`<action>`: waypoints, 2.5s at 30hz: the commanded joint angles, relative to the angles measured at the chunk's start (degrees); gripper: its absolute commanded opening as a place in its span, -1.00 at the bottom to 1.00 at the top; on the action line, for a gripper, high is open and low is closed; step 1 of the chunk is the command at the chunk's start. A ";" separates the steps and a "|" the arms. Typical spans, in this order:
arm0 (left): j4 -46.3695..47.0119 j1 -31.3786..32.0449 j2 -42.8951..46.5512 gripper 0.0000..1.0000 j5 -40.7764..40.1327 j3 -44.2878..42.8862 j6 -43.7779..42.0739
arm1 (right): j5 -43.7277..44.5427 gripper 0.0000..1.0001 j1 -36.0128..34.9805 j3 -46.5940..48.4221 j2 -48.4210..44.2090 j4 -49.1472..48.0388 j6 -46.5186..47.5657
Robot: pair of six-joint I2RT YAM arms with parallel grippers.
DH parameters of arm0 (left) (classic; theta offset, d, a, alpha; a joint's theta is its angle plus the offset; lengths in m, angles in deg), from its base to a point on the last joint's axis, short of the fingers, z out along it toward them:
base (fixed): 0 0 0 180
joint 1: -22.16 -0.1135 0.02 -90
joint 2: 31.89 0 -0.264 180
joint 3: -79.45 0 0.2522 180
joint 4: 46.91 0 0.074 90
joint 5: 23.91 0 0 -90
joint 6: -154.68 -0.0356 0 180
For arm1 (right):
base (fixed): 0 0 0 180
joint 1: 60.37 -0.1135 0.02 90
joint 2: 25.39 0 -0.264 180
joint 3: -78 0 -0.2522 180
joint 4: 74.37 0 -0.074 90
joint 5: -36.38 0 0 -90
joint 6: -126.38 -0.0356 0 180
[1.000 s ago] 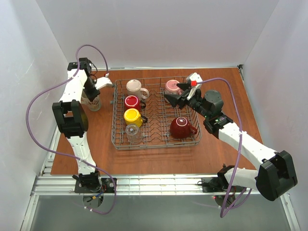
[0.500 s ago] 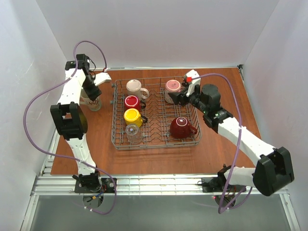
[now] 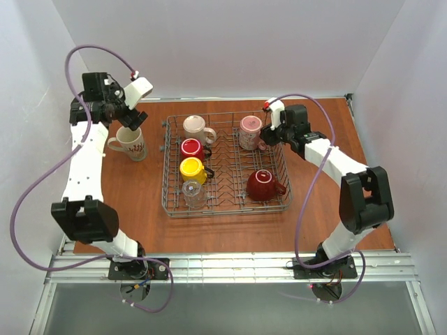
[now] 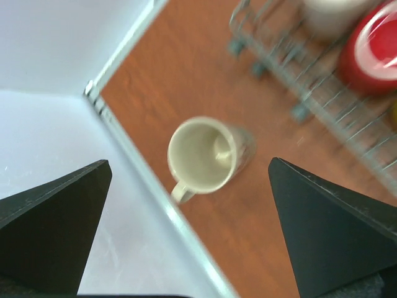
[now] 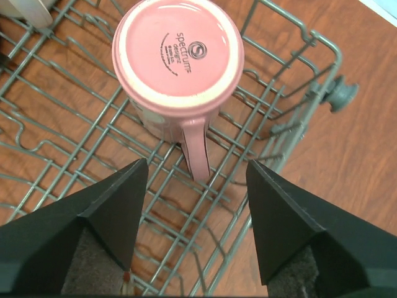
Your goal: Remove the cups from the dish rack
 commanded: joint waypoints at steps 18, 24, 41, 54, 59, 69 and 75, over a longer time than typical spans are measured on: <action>7.61 0.06 8.34 0.94 21.02 7.58 18.78 | -5.96 -0.13 -0.07 8.34 13.84 1.98 9.51; 7.52 0.14 8.43 0.94 21.28 8.20 19.31 | -5.52 -0.60 -0.07 8.25 16.04 -0.04 10.21; 11.12 0.32 7.46 0.54 34.28 9.25 30.20 | -8.07 -0.97 -0.07 2.01 2.07 -10.67 5.30; 21.93 5.94 4.04 0.41 50.28 9.96 51.55 | -23.62 -0.97 -0.33 0.52 -7.59 -28.14 -19.03; 29.74 9.28 3.85 0.44 51.34 11.44 62.60 | -23.46 -0.97 -3.05 -2.64 -10.94 -40.71 -27.75; 48.99 10.43 5.88 0.52 52.74 17.69 81.35 | -22.31 -0.97 -8.50 -3.61 -12.08 -51.28 -36.19; 63.07 10.43 6.32 0.45 56.44 22.00 92.87 | -22.05 -0.97 -10.26 -3.35 -11.12 -52.95 -37.68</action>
